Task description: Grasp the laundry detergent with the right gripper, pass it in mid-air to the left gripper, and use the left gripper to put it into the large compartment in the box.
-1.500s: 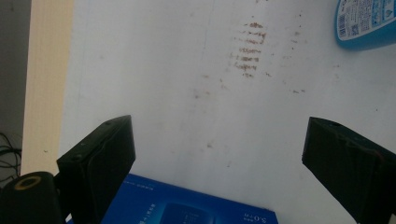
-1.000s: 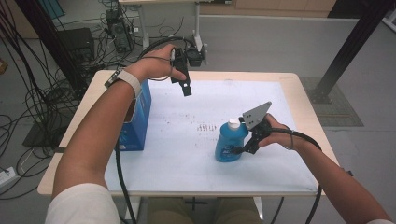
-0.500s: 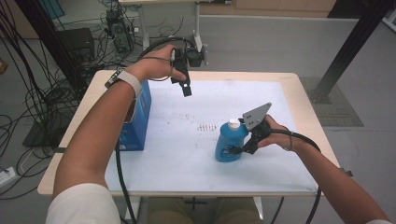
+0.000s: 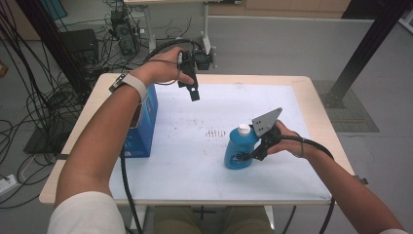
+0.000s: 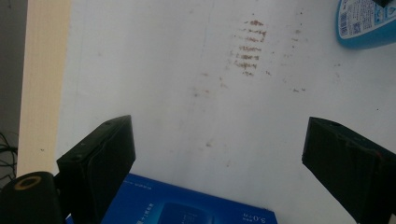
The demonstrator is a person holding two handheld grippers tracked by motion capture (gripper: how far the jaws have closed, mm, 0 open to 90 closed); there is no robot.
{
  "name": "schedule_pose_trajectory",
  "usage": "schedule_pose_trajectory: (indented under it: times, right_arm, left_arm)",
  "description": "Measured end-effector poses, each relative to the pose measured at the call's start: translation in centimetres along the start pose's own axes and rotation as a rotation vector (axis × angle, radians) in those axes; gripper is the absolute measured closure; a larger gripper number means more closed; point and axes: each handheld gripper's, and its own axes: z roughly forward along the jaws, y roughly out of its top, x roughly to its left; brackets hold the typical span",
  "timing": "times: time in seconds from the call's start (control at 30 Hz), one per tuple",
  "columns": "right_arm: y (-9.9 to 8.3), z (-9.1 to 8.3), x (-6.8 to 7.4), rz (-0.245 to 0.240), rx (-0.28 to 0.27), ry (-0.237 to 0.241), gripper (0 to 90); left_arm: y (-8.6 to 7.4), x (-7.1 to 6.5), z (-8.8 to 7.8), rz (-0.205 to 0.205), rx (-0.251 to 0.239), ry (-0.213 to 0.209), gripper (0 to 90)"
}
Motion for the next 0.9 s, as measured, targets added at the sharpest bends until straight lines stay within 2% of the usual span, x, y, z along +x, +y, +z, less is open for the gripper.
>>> schedule_pose_trajectory:
  times: [0.9]
  right_arm:
    - [-0.26,0.10,-0.29,0.009,-0.021,0.026,41.9]
  left_arm:
    - [-0.09,0.04,0.07,-0.001,-0.002,0.000,10.0]
